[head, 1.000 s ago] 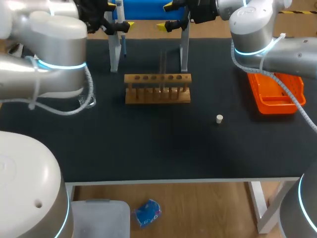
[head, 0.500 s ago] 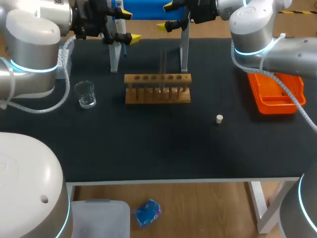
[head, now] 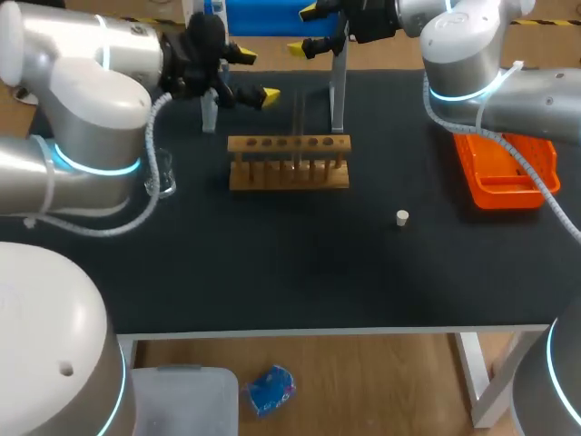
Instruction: Invert the test tube, pick up the pipette, mount the tip to pipette, aspirate from beaker and dispense into the tube, eject the tip, return the pipette, and cap with the stopper.
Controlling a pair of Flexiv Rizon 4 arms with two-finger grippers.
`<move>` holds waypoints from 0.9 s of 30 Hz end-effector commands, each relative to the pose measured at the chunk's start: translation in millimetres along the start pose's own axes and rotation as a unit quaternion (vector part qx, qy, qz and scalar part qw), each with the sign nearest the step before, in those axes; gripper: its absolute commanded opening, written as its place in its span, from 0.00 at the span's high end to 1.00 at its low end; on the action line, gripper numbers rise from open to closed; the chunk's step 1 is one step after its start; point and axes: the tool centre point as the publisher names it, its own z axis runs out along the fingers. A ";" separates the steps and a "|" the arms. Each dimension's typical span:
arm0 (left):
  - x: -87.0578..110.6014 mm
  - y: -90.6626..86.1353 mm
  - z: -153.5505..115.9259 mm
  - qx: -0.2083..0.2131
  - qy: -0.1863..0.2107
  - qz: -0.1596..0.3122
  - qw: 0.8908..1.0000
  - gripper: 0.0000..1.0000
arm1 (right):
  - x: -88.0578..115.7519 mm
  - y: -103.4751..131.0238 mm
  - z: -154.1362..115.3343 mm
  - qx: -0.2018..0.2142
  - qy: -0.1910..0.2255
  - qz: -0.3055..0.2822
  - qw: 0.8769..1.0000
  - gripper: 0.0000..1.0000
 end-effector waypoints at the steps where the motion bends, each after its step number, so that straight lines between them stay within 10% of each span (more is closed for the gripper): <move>1: 2.1 19.9 16.5 0.024 -0.021 -0.015 0.999 0.00 | -0.6 0.1 -0.3 0.001 0.001 0.000 1.000 0.00; 27: -1.3 32.9 14.9 0.051 -0.013 -0.004 0.999 0.00 | -0.6 0.1 -0.3 0.001 0.001 0.000 1.000 0.00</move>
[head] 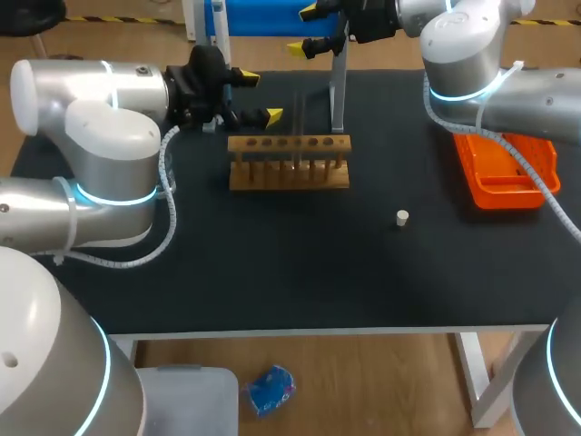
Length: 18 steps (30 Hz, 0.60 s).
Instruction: Invert the test tube, pick up the pipette, mount the tip to pipette, aspirate from beaker and dispense into the tube, eject the tip, return the pipette, and cap with the stopper.
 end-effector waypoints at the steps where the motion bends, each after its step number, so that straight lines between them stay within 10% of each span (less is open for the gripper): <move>1: -0.3 2.1 -0.1 0.005 0.000 0.001 1.000 0.00 | -0.8 0.2 -0.5 0.001 0.001 0.000 1.000 0.00; 8: -0.3 2.1 -0.1 0.005 0.000 0.001 1.000 0.00 | 4.4 20.5 -40.7 0.004 -0.012 -0.033 0.999 0.00; 18: -0.3 2.1 -0.1 0.005 0.000 0.001 1.000 0.00 | 71.1 -21.5 -147.4 0.048 0.010 -0.054 0.997 0.00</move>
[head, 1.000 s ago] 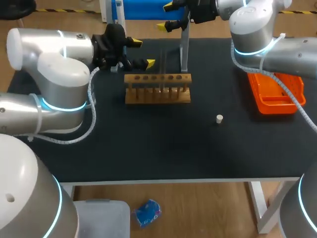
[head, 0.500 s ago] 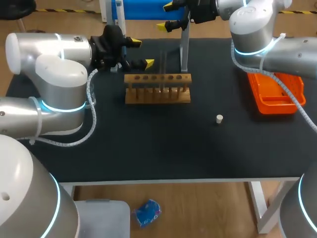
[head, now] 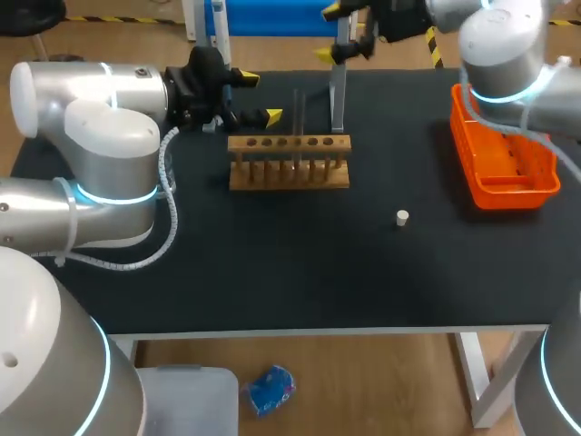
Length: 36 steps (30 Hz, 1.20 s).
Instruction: Invert the test tube, pick up the pipette, mount the tip to pipette, aspirate from beaker and dispense into the tube, eject the tip, return the pipette, and cap with the stopper.
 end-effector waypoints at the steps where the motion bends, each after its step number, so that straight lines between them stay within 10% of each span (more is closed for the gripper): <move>1: -0.3 1.1 0.2 0.002 0.000 0.000 1.000 0.00 | 50.9 -21.9 -88.2 0.023 0.000 0.004 1.000 0.00; 10: -0.3 1.1 0.2 0.002 0.000 0.000 1.000 0.00 | 106.9 -108.2 -136.6 0.068 -0.014 0.082 0.994 0.00; 31: -0.3 1.1 0.2 0.002 0.000 0.000 1.000 0.00 | 106.9 -108.2 -136.6 0.068 -0.014 0.082 0.994 0.00; 36: -0.3 1.1 0.2 0.002 0.000 0.000 1.000 0.00 | 126.0 -139.6 -147.3 0.049 -0.019 0.104 0.993 0.00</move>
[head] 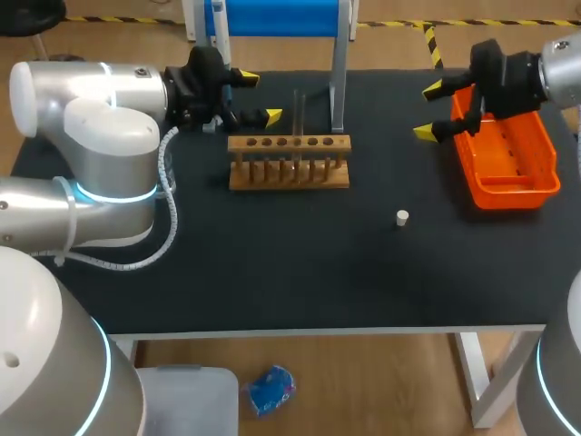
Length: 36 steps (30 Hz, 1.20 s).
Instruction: Invert the test tube, pick up the pipette, mount the tip to pipette, aspirate from beaker and dispense into the tube, eject the tip, return the pipette, and cap with the stopper.
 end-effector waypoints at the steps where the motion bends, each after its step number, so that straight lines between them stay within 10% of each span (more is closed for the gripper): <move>1: -0.1 1.4 0.8 0.003 -0.001 0.001 1.000 0.00 | 16.0 -35.4 -11.2 -0.018 0.002 0.011 1.000 0.00; 19: -0.1 1.4 0.8 0.003 -0.001 0.001 1.000 0.00 | 81.9 -108.8 9.5 -0.051 0.016 0.029 0.998 0.00; 36: -0.1 1.4 0.8 0.003 -0.001 0.001 1.000 0.00 | 89.5 -160.7 16.1 -0.016 0.003 0.032 0.999 0.00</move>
